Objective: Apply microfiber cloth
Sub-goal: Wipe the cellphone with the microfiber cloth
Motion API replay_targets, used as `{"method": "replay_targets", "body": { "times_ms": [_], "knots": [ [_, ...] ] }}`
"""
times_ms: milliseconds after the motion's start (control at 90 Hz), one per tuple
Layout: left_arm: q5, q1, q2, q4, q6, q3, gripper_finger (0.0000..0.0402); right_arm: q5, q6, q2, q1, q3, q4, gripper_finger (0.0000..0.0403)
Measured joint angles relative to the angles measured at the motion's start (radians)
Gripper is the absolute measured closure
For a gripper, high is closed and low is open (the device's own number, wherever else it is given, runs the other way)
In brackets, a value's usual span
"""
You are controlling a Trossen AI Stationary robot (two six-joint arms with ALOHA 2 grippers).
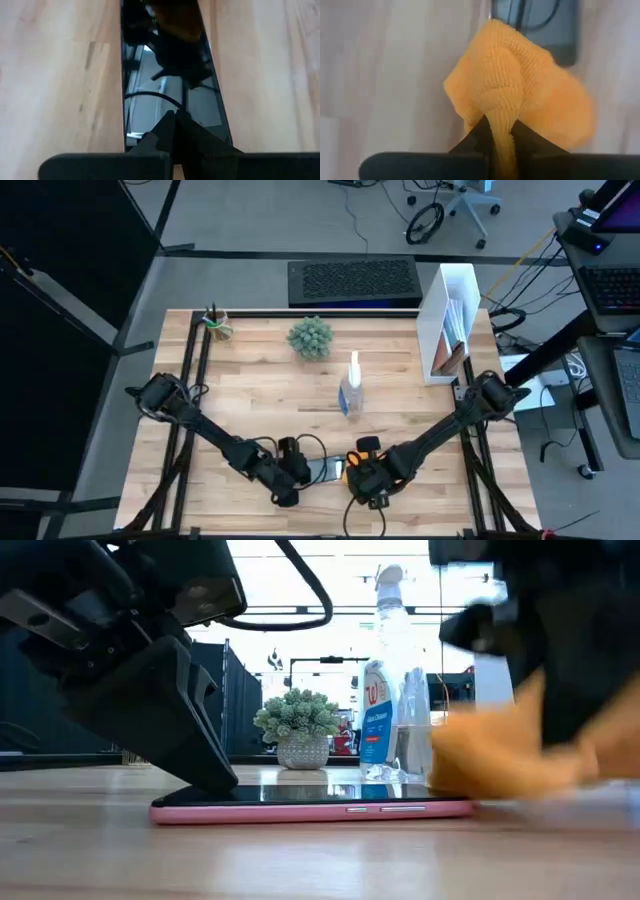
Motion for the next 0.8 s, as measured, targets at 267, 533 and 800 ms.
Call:
{"method": "replay_targets", "body": {
  "times_ms": [267, 533, 800],
  "knots": [
    [-0.125, -0.001, -0.185, -0.192, 0.047, 0.054, 0.0402, 0.059, 0.053, 0.066, 0.041, -0.042, 0.224, 0.0394],
    [-0.083, 0.029, -0.122, -0.323, -0.095, -0.017, 0.0402, 0.097, 0.069, 0.133, 0.022, -0.039, 0.217, 0.0394],
    [0.046, 0.030, 0.018, 0.019, -0.058, -0.040, 0.0402, 0.191, -0.016, 0.130, 0.011, -0.041, 0.169, 0.0394]
  ]
}}
